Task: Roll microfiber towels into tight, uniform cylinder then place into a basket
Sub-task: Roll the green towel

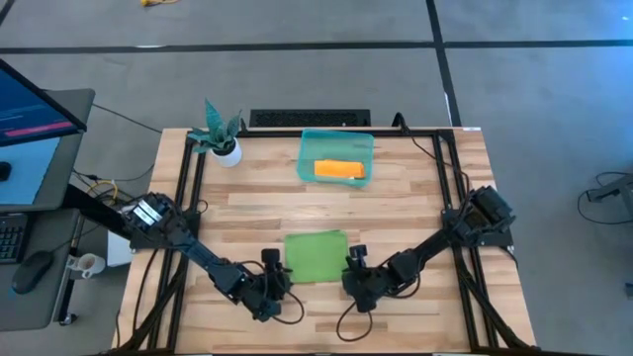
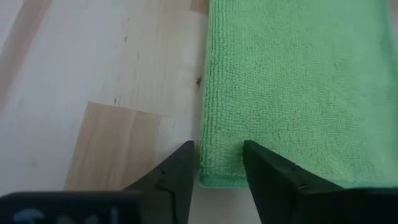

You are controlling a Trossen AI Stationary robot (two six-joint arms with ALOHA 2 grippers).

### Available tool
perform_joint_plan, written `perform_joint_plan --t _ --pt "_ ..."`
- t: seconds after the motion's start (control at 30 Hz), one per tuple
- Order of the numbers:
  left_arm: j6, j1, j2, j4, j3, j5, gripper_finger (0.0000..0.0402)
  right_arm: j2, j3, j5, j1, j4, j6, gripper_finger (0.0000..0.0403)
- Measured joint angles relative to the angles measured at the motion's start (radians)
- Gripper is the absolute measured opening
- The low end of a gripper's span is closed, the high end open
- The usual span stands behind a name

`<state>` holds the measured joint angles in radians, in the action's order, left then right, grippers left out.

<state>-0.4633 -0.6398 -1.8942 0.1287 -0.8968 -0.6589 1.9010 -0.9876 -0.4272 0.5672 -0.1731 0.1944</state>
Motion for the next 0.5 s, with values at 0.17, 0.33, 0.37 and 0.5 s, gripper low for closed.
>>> perform_joint_plan --t 0.17,0.33,0.37,0.5 --pt "-0.005 0.019 -0.001 0.001 0.003 0.047 0.0109 -0.001 -0.001 0.052 -0.017 0.000 0.016 0.0121" --pt "-0.004 0.029 -0.001 0.003 0.004 0.108 0.0023 -0.001 -0.001 0.075 -0.022 0.002 0.016 0.0077" --pt "-0.005 0.029 -0.001 0.003 0.005 0.110 0.0013 -0.001 -0.001 0.082 -0.022 0.002 0.016 0.0067" --pt "-0.055 0.029 0.003 0.004 0.006 0.136 0.0012 -0.003 -0.001 0.116 -0.024 0.000 0.016 0.0023"
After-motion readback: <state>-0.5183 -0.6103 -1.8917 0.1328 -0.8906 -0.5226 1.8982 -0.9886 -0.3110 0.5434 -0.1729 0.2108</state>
